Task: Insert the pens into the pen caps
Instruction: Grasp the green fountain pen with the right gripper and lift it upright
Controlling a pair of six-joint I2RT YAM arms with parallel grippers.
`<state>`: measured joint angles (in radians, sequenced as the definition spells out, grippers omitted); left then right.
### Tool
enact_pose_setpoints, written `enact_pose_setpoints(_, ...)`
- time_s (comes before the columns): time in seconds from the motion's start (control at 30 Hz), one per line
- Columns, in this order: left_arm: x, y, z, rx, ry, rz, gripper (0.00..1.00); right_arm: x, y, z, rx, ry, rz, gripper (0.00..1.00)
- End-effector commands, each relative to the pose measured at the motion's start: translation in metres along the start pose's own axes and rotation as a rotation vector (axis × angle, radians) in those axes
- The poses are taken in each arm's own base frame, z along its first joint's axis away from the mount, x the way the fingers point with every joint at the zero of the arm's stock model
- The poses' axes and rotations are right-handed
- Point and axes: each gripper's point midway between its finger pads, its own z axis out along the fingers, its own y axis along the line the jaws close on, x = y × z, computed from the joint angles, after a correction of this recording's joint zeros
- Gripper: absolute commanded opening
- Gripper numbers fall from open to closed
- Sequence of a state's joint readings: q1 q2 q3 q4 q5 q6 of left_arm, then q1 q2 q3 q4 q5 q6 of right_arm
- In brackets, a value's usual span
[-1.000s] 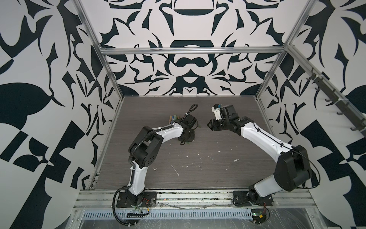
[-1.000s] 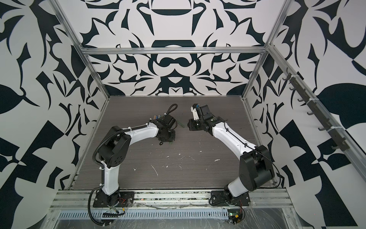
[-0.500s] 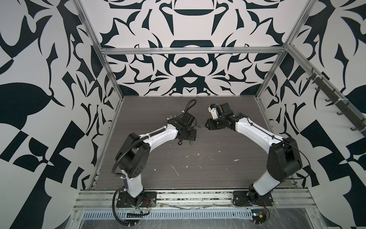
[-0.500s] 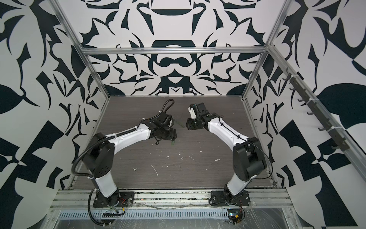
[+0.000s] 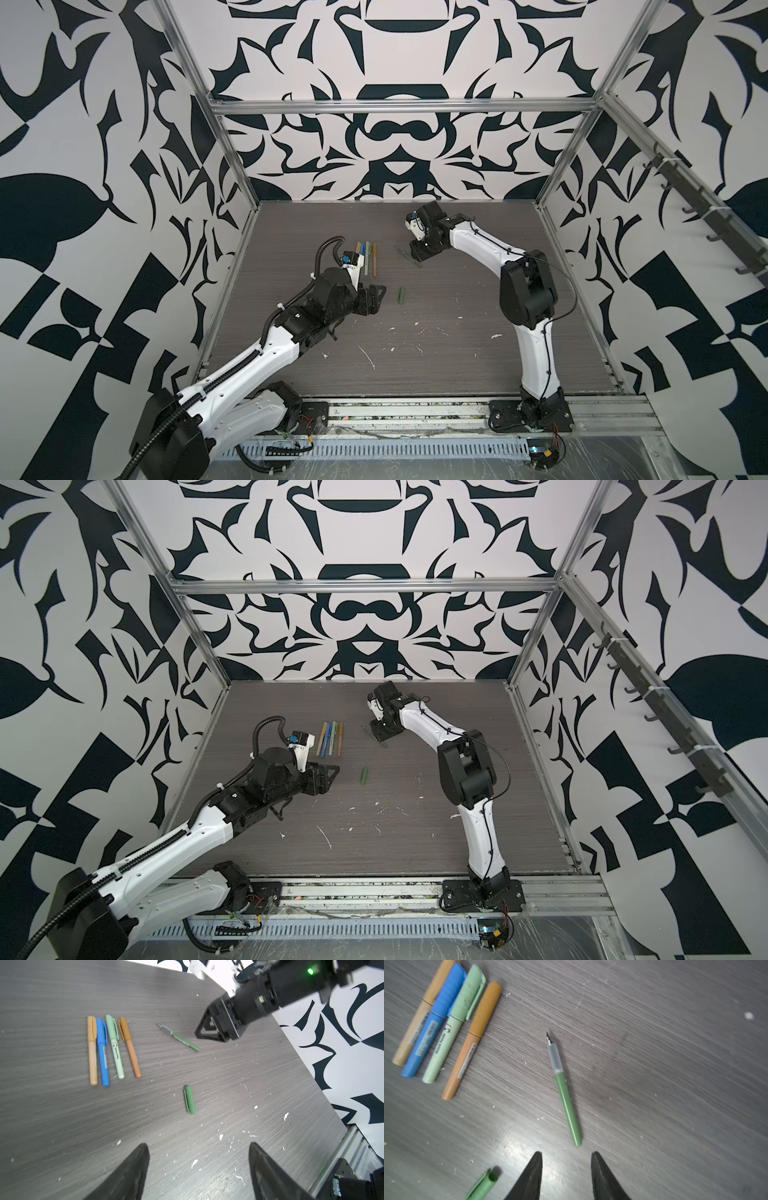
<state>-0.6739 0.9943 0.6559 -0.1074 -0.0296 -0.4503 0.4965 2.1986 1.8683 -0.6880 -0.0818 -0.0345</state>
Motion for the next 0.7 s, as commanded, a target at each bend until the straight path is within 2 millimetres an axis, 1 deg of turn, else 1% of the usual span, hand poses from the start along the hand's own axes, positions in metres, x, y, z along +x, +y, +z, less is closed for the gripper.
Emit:
enact_pose_setpoints(0.0, -0.011, -0.001, -0.008, 0.013, -0.072, -0.021, 0.78, -0.015, 0.006, -0.006, 0.004, 0.003, -0.097, 0.43)
enact_pose_setpoints(0.17, -0.007, 0.001, -0.01, 0.005, -0.057, -0.02, 0.79, -0.027, 0.01, 0.016, -0.023, 0.025, -0.102, 0.43)
enact_pose_setpoints(0.23, -0.008, 0.002, -0.01, 0.0, -0.057, -0.021, 0.79, -0.026, 0.011, 0.027, -0.038, 0.049, -0.097, 0.41)
enact_pose_setpoints(0.3, -0.009, 0.003, -0.011, -0.008, -0.064, -0.019, 0.79, -0.029, 0.012, 0.033, -0.037, 0.049, -0.093, 0.39)
enact_pose_setpoints(0.33, -0.011, 0.004, -0.011, -0.011, -0.07, -0.02, 0.79, -0.028, 0.011, 0.041, -0.037, 0.056, -0.086, 0.38)
enact_pose_setpoints(0.37, -0.011, 0.004, -0.011, -0.009, -0.074, -0.019, 0.79, -0.028, 0.01, 0.045, -0.035, 0.06, -0.077, 0.37)
enact_pose_setpoints(0.5, -0.013, 0.002, -0.012, -0.004, -0.081, -0.009, 0.79, -0.03, 0.003, 0.051, 0.003, 0.06, -0.044, 0.34)
enact_pose_setpoints(0.67, -0.014, 0.004, -0.011, -0.012, -0.087, -0.004, 0.79, -0.029, -0.005, 0.057, 0.05, 0.062, 0.026, 0.23)
